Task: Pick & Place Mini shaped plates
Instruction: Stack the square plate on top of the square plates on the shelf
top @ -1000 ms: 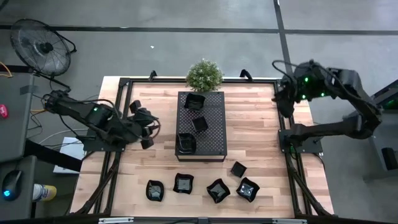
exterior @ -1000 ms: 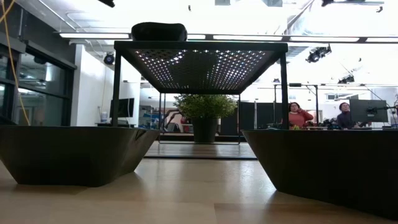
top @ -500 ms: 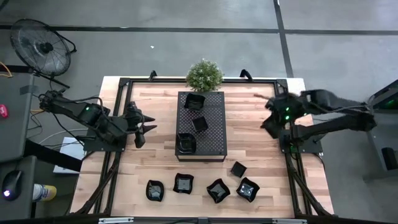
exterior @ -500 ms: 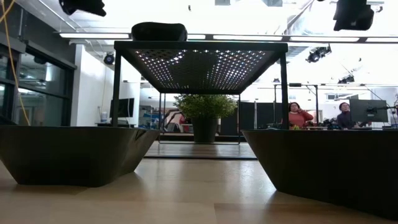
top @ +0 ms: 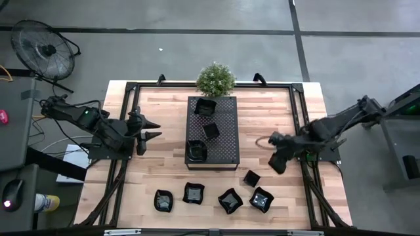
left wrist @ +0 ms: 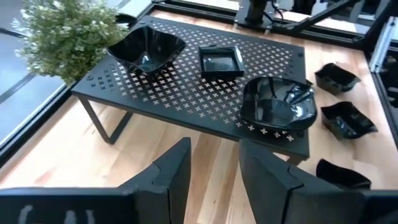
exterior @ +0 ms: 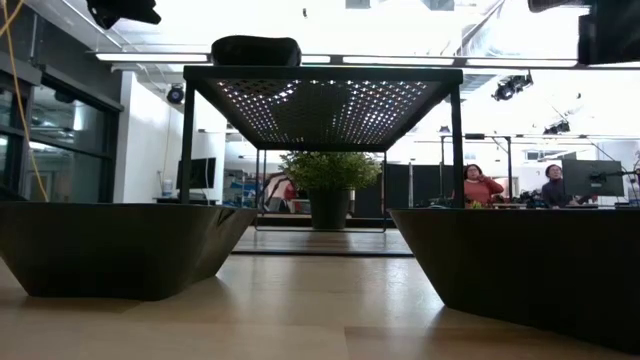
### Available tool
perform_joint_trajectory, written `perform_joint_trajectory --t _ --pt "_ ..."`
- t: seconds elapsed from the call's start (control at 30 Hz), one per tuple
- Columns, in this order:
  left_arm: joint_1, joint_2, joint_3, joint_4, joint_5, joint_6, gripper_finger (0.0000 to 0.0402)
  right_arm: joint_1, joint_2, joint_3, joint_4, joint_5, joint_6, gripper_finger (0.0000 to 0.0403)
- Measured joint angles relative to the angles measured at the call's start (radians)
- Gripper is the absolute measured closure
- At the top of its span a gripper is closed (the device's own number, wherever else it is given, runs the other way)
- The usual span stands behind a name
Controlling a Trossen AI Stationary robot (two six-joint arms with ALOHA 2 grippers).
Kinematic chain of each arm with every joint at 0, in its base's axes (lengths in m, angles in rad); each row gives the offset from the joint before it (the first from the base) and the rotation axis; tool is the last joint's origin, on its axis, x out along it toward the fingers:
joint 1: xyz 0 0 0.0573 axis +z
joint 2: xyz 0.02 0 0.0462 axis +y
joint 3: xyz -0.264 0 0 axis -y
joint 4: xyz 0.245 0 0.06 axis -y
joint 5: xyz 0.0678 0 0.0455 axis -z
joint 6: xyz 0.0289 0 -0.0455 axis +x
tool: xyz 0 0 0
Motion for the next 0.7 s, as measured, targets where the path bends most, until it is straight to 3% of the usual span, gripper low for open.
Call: perform_joint_trajectory --t 0.3,0.7 --pt "0.000 -0.014 0.000 -0.002 0.050 0.016 0.0268 0.133 0.174 -0.005 0.057 -0.045 0.131 0.0290" --pt "0.000 -0.014 0.000 -0.001 0.084 0.015 0.0268 0.221 0.291 -0.004 0.110 -0.045 0.298 0.0290"
